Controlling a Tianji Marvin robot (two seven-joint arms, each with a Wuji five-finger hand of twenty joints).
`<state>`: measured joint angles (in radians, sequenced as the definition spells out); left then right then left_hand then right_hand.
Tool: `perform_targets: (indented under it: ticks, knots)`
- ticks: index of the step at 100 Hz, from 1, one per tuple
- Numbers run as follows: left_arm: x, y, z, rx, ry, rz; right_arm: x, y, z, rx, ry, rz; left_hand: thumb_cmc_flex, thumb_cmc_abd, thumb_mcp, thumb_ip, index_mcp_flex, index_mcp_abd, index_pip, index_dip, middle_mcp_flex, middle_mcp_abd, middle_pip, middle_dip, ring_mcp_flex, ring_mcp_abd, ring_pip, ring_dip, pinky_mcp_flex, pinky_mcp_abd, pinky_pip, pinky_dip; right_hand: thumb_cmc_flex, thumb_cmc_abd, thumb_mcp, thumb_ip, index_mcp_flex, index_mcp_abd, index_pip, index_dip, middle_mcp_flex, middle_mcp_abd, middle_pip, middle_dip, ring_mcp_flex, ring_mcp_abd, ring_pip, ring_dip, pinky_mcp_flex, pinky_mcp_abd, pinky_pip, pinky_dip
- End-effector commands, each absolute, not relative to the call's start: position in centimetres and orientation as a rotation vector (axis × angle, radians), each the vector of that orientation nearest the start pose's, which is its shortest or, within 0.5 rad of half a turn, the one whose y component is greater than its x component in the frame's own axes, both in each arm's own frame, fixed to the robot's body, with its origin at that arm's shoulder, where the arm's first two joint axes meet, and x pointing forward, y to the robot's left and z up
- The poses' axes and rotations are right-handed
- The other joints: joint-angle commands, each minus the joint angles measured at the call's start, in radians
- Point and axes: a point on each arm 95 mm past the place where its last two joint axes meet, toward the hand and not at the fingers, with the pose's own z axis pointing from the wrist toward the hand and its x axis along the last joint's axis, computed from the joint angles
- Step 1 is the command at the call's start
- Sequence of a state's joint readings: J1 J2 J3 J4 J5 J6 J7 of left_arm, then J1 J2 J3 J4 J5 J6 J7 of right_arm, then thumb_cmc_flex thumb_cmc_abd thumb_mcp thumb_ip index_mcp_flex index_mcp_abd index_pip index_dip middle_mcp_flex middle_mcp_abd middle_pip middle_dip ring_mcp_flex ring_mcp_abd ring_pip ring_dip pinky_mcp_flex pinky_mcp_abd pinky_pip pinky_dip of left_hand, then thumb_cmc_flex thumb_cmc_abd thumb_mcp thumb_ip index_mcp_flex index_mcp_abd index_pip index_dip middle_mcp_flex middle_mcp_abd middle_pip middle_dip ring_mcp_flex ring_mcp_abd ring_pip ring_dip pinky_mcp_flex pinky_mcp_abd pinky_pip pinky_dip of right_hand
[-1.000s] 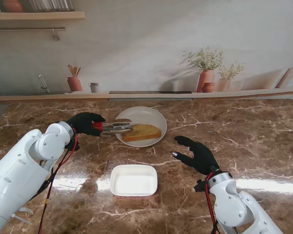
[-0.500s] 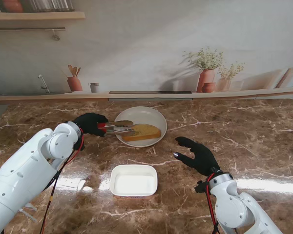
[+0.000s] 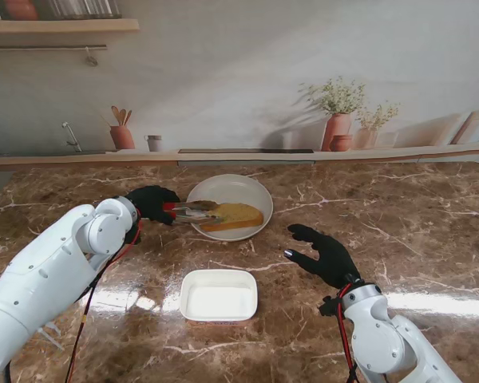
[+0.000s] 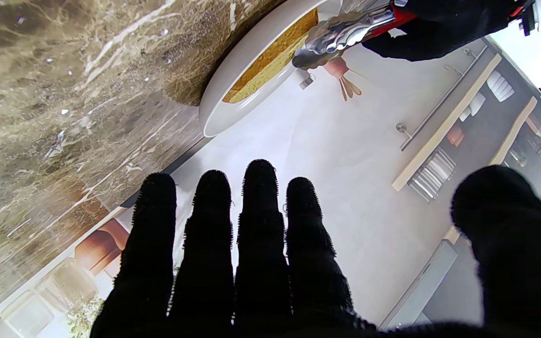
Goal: Pack bread into a bento box with kitchen tongs
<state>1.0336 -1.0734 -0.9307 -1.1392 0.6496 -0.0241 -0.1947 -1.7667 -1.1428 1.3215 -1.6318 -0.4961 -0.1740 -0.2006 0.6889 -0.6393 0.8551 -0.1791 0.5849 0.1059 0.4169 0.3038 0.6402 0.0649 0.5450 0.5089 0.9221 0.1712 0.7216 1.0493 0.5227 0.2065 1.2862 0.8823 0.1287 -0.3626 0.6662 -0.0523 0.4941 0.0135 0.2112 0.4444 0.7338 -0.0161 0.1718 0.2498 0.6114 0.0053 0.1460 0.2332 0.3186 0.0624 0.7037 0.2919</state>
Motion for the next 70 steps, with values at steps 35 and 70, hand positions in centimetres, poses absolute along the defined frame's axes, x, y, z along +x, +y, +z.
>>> perform_targets:
  ticks: [35,70]
  knots:
    - [53.25,1.29,-31.13,-1.449,1.693,-1.377,34.68,-2.20,-35.83,-2.208,-1.321,-2.446,0.079,0.047,0.123,0.084,-0.017,-0.058,0.049,0.009,-0.041,-0.003,0.016,-0.006,-0.003,-0.038,0.062,0.022,-0.002,-0.019,0.007,0.049,0.031,0.016,0.015,0.022,0.017,-0.024,0.006,-0.012,0.020,-0.010,0.012,0.026,0.023,0.006,0.004,0.020,-0.008,0.001,0.013,0.034]
    - [52.97,1.39,-31.26,-1.440,1.717,-1.363,34.72,-2.09,-35.96,-2.205,-1.316,-2.443,0.082,0.039,0.122,0.084,-0.079,-0.024,0.009,-0.008,-0.091,0.005,0.008,-0.010,-0.011,-0.037,0.068,0.037,-0.007,-0.021,0.010,0.073,0.030,0.016,0.016,0.021,0.019,-0.025,0.007,-0.012,0.024,-0.010,0.014,0.032,0.021,0.007,0.004,0.021,-0.009,0.005,0.013,0.041]
